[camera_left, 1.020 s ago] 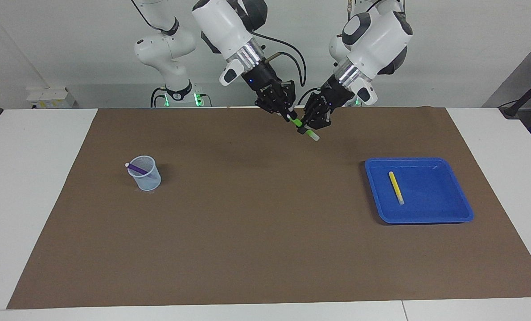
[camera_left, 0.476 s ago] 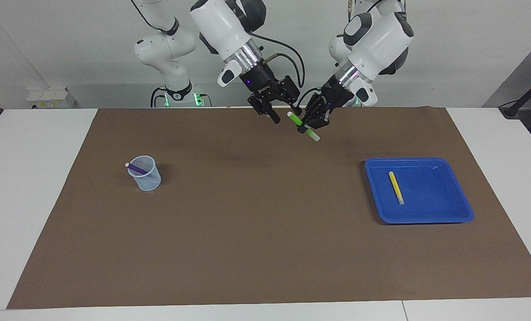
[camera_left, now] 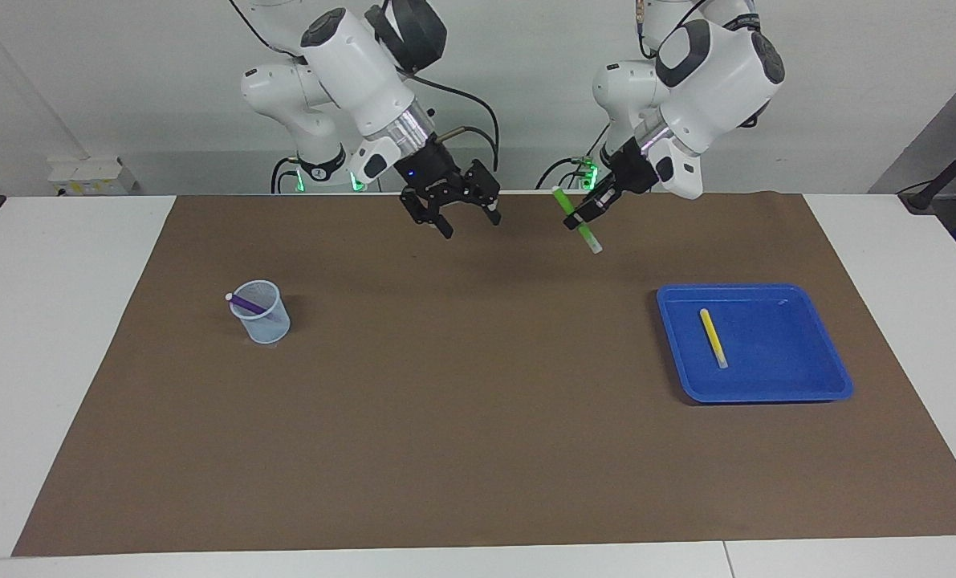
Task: Right arm passes pens to left for tray arrangement
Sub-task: 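Open the right gripper and withdraw while the left gripper carries pen, then place the green pen in the tray with the left gripper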
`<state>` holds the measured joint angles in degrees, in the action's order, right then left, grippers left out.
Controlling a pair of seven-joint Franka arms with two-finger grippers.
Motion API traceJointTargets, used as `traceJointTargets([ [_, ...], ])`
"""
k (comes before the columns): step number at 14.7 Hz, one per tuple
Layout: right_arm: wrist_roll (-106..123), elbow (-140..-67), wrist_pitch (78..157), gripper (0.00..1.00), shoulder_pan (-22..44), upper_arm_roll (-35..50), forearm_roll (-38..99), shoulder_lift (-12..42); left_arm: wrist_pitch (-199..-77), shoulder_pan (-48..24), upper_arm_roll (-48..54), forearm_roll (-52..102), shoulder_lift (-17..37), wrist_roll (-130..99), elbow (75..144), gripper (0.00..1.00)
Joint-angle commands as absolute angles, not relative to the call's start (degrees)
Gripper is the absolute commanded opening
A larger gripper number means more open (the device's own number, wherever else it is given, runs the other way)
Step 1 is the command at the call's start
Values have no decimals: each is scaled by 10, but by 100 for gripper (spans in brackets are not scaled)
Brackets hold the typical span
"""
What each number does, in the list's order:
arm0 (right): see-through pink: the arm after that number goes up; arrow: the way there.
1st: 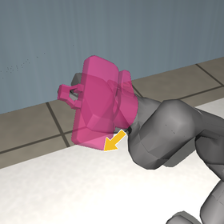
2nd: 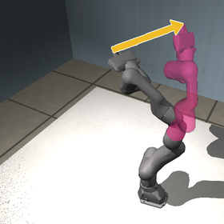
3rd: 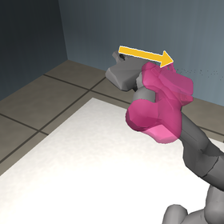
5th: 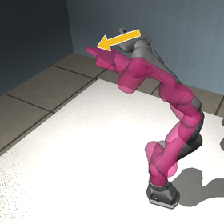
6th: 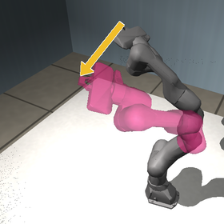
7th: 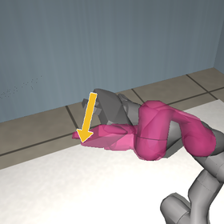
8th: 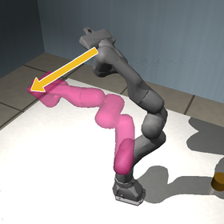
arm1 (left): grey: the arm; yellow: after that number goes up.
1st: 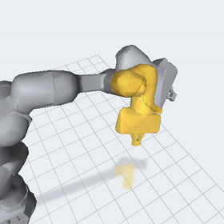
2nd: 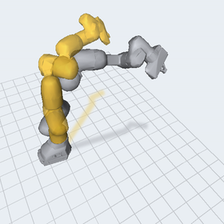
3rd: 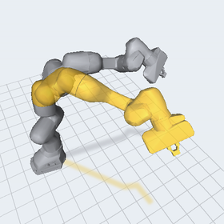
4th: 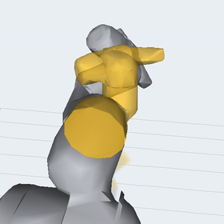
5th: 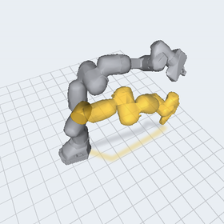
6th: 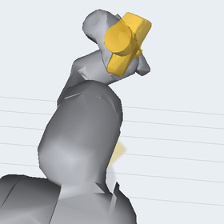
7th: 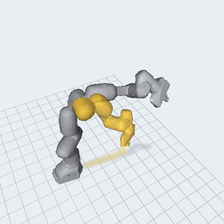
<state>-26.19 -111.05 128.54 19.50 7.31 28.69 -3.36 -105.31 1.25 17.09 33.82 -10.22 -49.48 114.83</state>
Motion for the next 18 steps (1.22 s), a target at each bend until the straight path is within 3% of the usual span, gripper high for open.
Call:
traceJointTargets([
  [1,-174,-1134,1217,100,147,76,245,-60,-988,52,172,284,-125,-343,1158,0],
  [7,107,-1178,1124,100,37,76,135,-88,-929,131,172,148,-125,-80,1148,0],
  [13,387,-1229,1125,100,-55,76,43,-109,-948,235,172,73,-125,125,1154,0],
  [18,645,-1262,1171,99,-126,77,18,-103,-1048,258,172,52,-78,139,1179,0],
])
